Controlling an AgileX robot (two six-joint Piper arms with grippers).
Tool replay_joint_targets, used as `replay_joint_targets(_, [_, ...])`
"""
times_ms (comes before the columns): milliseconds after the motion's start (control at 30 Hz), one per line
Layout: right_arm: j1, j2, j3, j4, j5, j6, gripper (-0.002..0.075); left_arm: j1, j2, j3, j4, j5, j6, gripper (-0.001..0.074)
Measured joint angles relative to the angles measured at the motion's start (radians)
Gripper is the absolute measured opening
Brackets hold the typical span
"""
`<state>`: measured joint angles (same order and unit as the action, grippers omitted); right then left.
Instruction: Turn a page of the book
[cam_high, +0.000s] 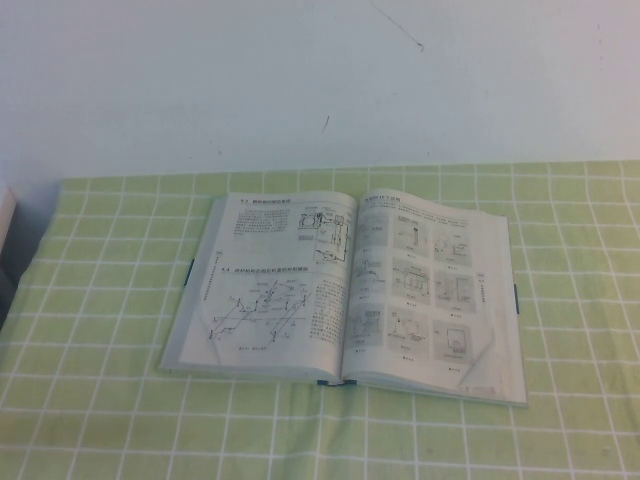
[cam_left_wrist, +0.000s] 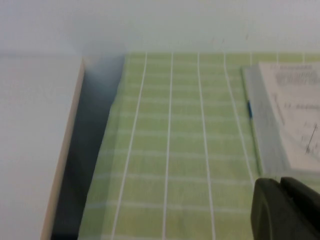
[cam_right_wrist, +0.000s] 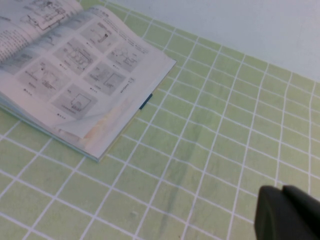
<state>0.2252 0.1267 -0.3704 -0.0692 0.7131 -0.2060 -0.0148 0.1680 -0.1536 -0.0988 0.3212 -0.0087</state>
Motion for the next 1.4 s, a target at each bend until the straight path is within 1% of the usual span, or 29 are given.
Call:
replay_joint_targets(67, [0.000,0.000,0.000,0.000,0.000,0.000,-0.0002,0.000,-0.019,0.005,0.049,0.095,-0.055,-0.0004])
replay_joint_targets(167, [0.000,0.000,0.000,0.000,0.000,0.000,-0.0002,0.000,-0.056,0.022,0.082,0.106,-0.072,-0.0004])
replay_joint_targets(333, [0.000,0.000,0.000,0.000,0.000,0.000,-0.0002,0.000,-0.149,0.124,0.099,-0.080,-0.078,-0.0004])
replay_joint_targets(433, [0.000,0.000,0.000,0.000,0.000,0.000,-0.0002,0.000,-0.175,0.172,0.099,-0.116,-0.082,-0.0004])
replay_joint_targets(667, [0.000,0.000,0.000,0.000,0.000,0.000,-0.0002,0.000,-0.176,0.176,0.099,-0.016,-0.089,-0.0004])
replay_joint_targets(1400, [0.000,0.000,0.000,0.000,0.000,0.001,-0.0002,0.000,-0.177,0.176,0.099,-0.009,-0.087,-0.0004])
